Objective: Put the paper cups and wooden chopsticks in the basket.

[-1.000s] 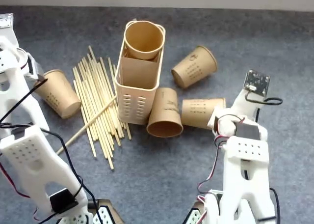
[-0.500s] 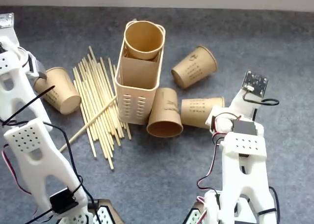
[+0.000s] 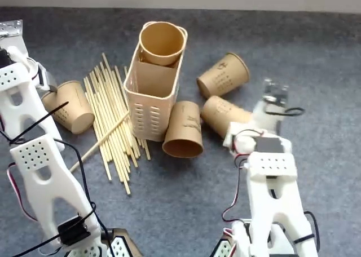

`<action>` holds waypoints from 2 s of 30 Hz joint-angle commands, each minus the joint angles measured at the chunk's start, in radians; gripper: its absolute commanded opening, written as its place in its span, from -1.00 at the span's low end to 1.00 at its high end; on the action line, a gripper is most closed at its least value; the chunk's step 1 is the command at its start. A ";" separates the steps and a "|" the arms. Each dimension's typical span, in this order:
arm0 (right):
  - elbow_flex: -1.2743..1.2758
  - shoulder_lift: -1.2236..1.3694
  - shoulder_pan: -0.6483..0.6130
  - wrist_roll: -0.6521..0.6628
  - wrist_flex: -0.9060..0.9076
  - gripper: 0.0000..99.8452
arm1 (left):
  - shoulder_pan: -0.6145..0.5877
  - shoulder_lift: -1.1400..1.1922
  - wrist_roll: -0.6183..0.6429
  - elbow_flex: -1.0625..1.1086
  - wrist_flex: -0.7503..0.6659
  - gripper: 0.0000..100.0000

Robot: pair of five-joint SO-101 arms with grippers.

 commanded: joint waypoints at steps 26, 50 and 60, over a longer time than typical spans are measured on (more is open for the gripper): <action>-1.656 0.302 -0.245 0.842 0.680 -0.99 | -0.062 -0.033 0.002 -0.120 0.031 -0.50; -1.822 0.641 -0.278 1.356 0.453 -0.99 | -0.102 -0.122 0.002 -0.119 0.032 -0.50; -1.779 0.791 -0.300 1.382 0.446 -0.99 | -0.110 -0.122 0.002 -0.117 0.037 -0.49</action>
